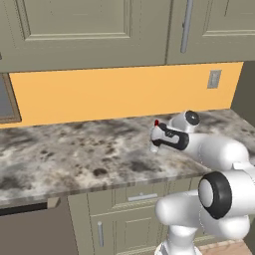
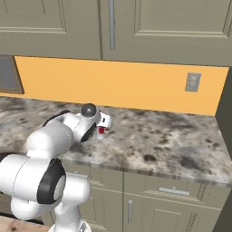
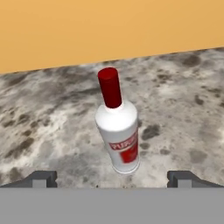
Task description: Place the liquors on the top shelf of the fridge to keep them out of children's reach, and place the orange on lower shelves for easy access.
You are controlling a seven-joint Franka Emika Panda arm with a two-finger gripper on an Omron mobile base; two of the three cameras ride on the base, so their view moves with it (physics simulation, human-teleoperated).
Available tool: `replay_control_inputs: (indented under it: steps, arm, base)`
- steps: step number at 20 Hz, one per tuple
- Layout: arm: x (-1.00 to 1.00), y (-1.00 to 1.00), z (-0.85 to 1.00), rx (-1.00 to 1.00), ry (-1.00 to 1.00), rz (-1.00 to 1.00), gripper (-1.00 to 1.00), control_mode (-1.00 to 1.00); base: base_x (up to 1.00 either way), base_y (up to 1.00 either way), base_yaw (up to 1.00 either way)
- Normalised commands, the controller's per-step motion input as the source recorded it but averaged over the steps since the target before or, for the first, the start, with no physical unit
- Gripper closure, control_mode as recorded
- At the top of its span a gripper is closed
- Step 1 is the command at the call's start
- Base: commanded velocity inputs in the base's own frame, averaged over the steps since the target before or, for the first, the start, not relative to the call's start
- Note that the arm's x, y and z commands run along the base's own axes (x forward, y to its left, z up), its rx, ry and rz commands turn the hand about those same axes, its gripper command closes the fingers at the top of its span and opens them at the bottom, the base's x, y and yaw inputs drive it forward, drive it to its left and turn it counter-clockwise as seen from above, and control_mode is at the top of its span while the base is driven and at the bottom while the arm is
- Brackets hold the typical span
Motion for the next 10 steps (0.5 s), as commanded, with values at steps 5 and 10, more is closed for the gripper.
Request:
replay_control_inputs:
  steps: [5, 10]
  arm:
    - [0.31, 0.00, -0.12, 0.00, 0.00, 0.00, -1.00, -1.00]
    - [0.30, 0.00, -0.13, 0.00, 0.00, 0.01, -1.00, -1.00]
  base:
    - [0.00, 0.00, 0.00]
    - [0.00, 0.00, 0.00]
